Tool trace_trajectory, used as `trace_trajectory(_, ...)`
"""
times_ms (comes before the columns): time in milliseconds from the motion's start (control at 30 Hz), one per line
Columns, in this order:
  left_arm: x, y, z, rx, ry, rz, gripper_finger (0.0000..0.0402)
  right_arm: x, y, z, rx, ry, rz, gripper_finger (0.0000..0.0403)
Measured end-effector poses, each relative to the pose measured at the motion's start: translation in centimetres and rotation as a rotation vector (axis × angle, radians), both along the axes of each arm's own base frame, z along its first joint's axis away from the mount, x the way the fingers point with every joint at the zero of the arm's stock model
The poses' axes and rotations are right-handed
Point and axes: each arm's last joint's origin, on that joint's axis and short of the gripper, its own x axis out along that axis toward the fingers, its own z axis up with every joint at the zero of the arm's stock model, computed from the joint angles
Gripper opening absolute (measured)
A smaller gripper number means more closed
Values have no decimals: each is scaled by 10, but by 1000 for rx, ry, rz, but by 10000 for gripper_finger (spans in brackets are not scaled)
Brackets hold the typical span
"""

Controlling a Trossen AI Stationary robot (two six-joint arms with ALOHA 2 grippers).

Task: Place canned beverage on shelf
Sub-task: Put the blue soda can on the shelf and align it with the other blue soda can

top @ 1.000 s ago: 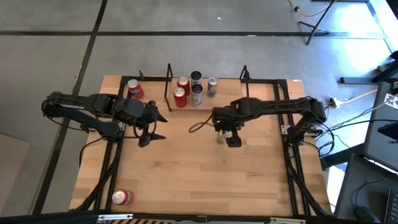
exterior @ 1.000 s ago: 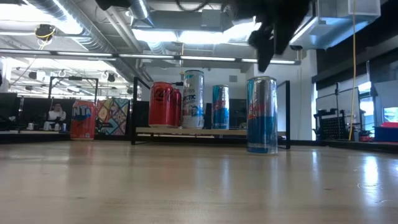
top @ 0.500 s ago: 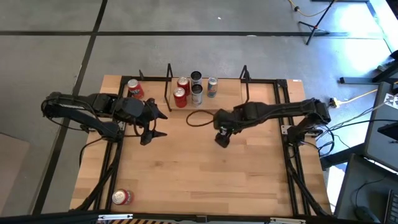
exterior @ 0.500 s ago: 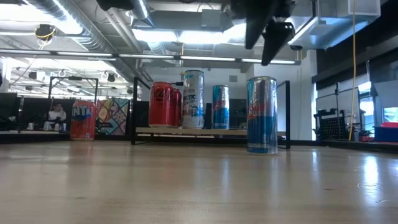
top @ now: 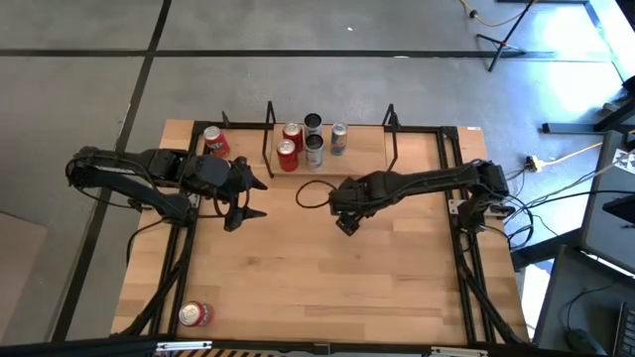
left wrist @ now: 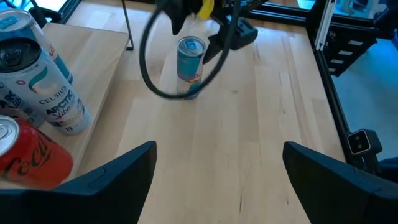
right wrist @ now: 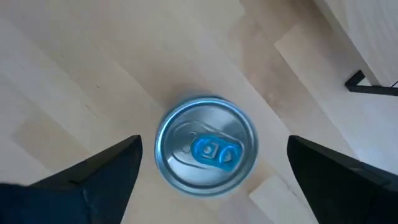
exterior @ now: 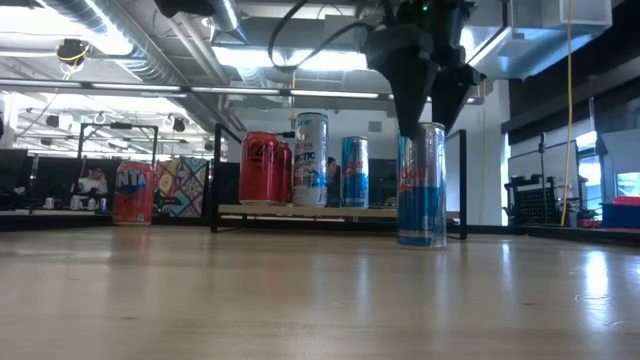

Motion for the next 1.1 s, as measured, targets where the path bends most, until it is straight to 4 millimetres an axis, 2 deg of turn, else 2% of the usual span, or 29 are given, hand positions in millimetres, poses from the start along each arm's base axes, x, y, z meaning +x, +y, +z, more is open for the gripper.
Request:
trace_trajectory(100,0,0,0,0,0,0,345,4,0,-6,-4,16,27,378)
trace_trajectory(167,0,0,0,-1,0,0,345,4,0,-9,-4,34,44,357)
trace_trajectory(233,0,0,0,-1,0,0,345,4,1,-12,12,49,61,322)
trace_trajectory(400,0,0,0,3,-1,-2,345,3,2,-18,29,55,129,203)
trace_trajectory(433,0,0,0,11,-1,-8,345,4,2,-17,27,49,155,193)
trace_trajectory(600,-1,0,1,34,-7,-27,345,9,2,-8,18,8,272,193)
trace_trajectory(800,-13,1,8,16,-47,-40,345,9,-11,38,15,-83,357,193)
trace_trajectory(933,-19,3,12,-1,-72,-20,345,10,-31,63,-14,-124,376,193)
trace_trajectory(1100,-21,6,13,-41,-79,24,345,8,-69,75,-52,-146,360,193)
